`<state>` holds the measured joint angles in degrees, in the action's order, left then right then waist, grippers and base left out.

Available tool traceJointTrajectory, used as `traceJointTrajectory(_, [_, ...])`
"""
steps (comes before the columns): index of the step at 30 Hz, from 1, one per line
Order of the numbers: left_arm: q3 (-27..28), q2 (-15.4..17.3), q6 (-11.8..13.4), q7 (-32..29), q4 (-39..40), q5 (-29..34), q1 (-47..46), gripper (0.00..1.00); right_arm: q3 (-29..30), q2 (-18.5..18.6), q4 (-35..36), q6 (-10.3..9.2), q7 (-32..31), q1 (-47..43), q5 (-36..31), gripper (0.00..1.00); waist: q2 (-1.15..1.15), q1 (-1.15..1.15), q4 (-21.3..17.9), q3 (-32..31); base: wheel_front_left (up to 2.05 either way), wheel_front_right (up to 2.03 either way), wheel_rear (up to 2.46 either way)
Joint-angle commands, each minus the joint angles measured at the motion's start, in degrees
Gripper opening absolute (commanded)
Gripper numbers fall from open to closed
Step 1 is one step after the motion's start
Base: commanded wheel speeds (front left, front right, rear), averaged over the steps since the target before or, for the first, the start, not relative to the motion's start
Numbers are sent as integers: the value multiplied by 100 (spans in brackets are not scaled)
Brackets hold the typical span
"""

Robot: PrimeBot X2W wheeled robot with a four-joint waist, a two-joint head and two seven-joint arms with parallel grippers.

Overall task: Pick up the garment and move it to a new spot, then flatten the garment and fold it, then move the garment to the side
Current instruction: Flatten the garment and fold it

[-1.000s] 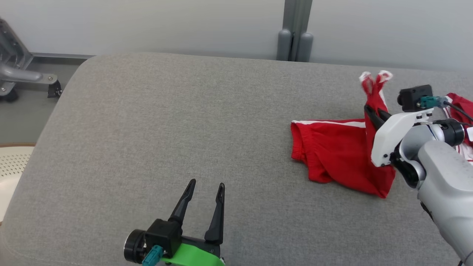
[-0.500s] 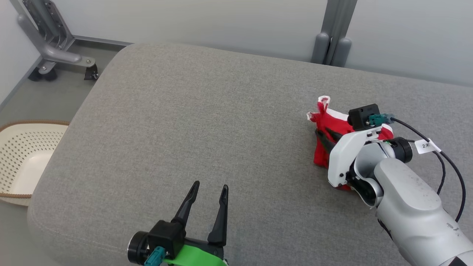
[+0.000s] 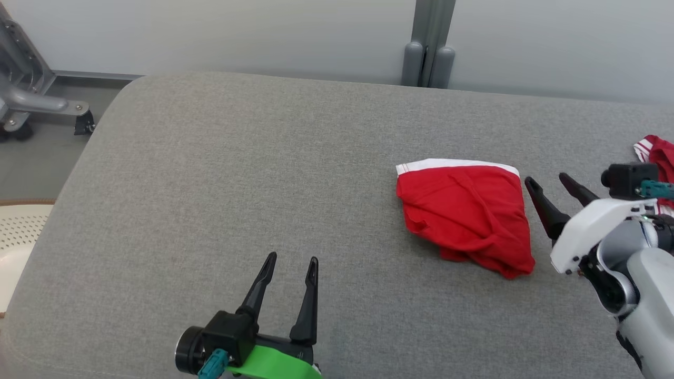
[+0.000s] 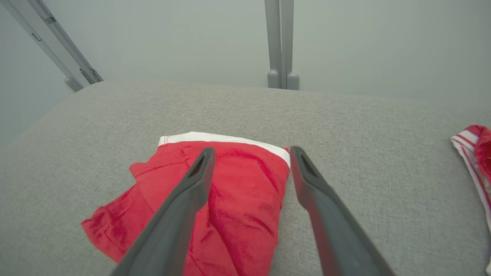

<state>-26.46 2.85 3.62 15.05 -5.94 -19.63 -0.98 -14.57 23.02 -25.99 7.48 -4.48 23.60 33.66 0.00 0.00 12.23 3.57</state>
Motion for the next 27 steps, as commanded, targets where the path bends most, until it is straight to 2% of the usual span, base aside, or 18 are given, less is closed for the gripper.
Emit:
traceJointTrajectory(1, [2,10,20,14,7,-14,0,100,49,135,65,1,-27,-154,132,45,0,0,-82,21,0,0,0])
traceJointTrajectory(2, [-5,10,17,14,9,-22,-23,100,62,188,100,2,-34,-241,260,0,0,0,-91,36,0,0,0])
traceJointTrajectory(8, [-91,10,-23,15,27,-53,-158,100,-122,278,159,2,-283,-289,1133,0,0,0,8,187,0,0,0])
traceJointTrajectory(15, [-175,10,-36,15,-19,-118,-257,100,-402,371,-167,2,-970,-86,2381,0,0,0,393,330,0,0,0])
traceJointTrajectory(22, [-221,10,0,14,-12,-182,-295,100,-835,492,-494,2,-1090,4,2713,0,0,0,577,407,0,0,0])
traceJointTrajectory(27, [-180,10,44,14,19,-196,-284,100,-1304,603,-56,2,-1249,-163,3118,0,0,0,495,393,0,0,0])
